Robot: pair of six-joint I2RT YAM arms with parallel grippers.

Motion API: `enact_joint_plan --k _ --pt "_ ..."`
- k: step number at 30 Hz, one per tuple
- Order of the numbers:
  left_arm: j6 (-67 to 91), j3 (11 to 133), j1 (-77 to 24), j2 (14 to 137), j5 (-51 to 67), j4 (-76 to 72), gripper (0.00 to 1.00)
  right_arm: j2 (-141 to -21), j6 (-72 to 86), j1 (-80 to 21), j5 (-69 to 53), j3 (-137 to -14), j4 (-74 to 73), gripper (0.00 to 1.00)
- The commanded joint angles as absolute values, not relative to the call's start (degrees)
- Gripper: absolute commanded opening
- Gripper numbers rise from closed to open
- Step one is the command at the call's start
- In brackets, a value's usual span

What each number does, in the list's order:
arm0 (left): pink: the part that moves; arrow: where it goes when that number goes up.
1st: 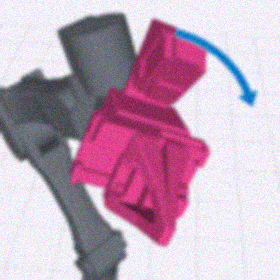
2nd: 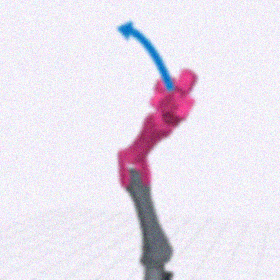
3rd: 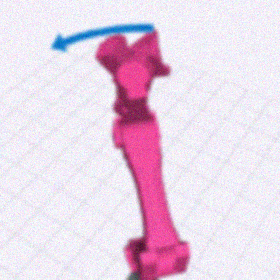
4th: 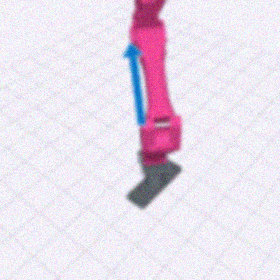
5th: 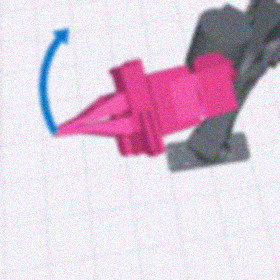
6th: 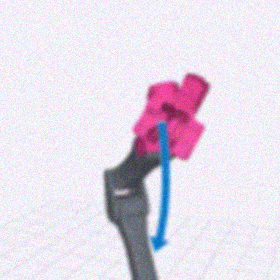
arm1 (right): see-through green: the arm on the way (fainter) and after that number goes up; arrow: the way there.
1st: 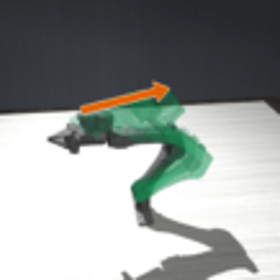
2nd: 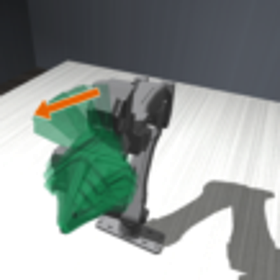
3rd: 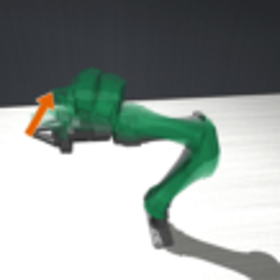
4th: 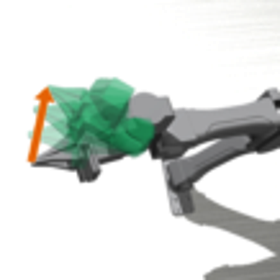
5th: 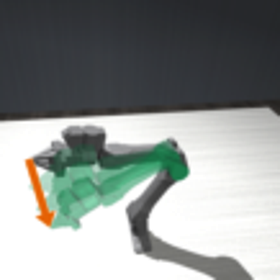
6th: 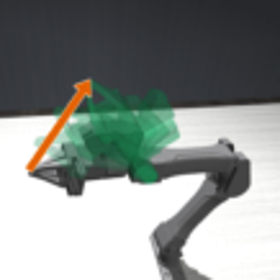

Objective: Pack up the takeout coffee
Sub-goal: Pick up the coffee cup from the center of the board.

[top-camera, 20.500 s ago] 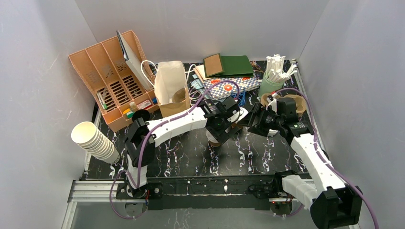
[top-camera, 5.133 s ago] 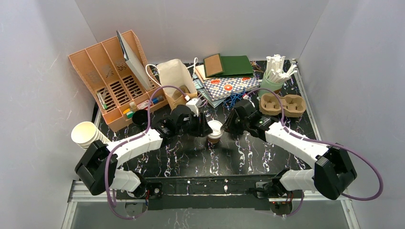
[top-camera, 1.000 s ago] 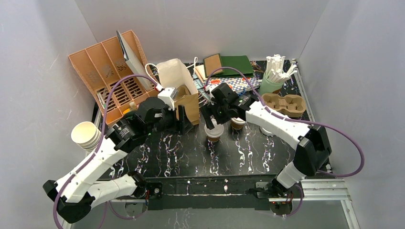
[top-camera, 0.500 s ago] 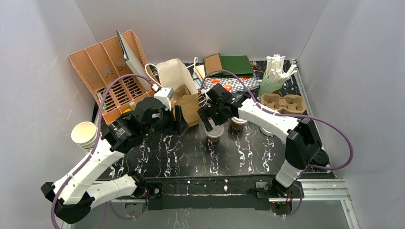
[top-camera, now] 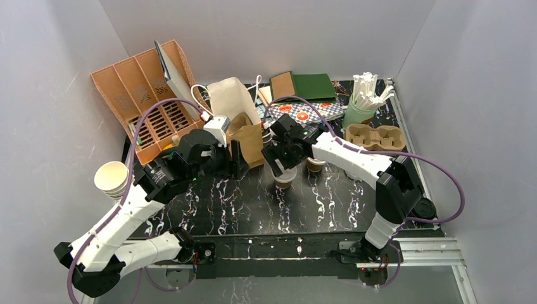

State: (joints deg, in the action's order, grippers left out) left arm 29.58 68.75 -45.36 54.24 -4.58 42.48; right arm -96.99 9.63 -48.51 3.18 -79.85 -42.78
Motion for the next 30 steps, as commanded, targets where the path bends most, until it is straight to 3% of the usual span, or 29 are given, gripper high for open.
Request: enact_joint_plan --k 1,5,12,30 --pt "29.1 68.6 -45.5 53.7 -4.7 42.6 0.57 -97.8 9.1 -49.1 3.6 -82.1 -43.7 0.82" --pt "28.9 68.7 -45.5 53.7 -5.0 42.8 0.57 -98.4 9.2 -49.7 4.6 -82.0 -44.4 0.81" --pt "28.8 68.4 -45.5 53.5 -5.2 42.9 0.57 -98.9 10.2 -50.9 6.4 -80.3 -44.7 0.88" --pt "28.8 66.9 -45.5 52.9 -5.9 42.9 0.57 -98.1 12.8 -52.8 9.1 -74.6 -43.1 0.85"
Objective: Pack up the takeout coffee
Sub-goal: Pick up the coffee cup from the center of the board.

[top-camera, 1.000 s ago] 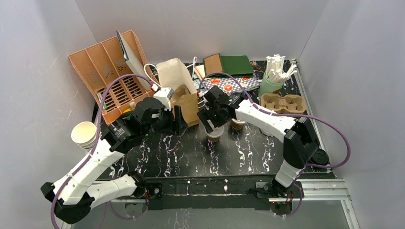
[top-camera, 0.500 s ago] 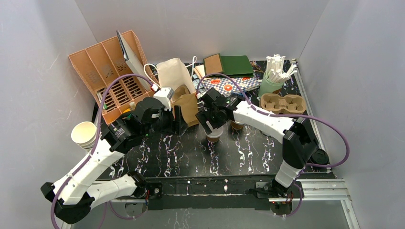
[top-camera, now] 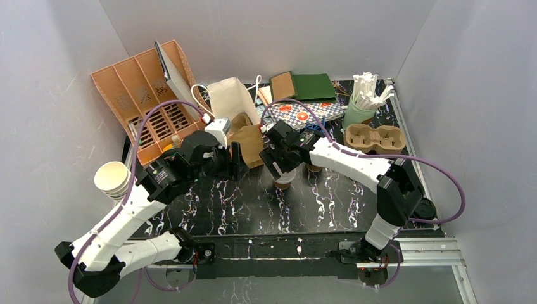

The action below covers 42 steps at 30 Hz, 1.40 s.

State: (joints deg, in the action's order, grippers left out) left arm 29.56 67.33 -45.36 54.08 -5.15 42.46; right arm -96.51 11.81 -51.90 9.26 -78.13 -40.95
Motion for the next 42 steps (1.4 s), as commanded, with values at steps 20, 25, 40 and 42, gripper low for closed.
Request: enact_joint_plan --k 20,25,40,42 --pt "30.6 74.5 -45.4 52.9 -26.9 46.8 0.83 -86.1 14.5 -53.2 14.2 -82.2 -47.2 0.82" --pt "29.8 77.8 -45.4 56.0 -33.4 43.0 0.92 -83.1 15.7 -53.2 17.0 -83.5 -49.1 0.82" --pt "31.6 85.5 -33.2 72.5 -38.3 33.2 0.86 -74.1 15.9 -53.2 19.1 -90.8 -52.7 0.76" --pt "32.1 85.5 -30.5 73.6 -36.8 32.6 0.84 -73.5 15.7 -53.2 19.3 -91.2 -52.9 0.75"
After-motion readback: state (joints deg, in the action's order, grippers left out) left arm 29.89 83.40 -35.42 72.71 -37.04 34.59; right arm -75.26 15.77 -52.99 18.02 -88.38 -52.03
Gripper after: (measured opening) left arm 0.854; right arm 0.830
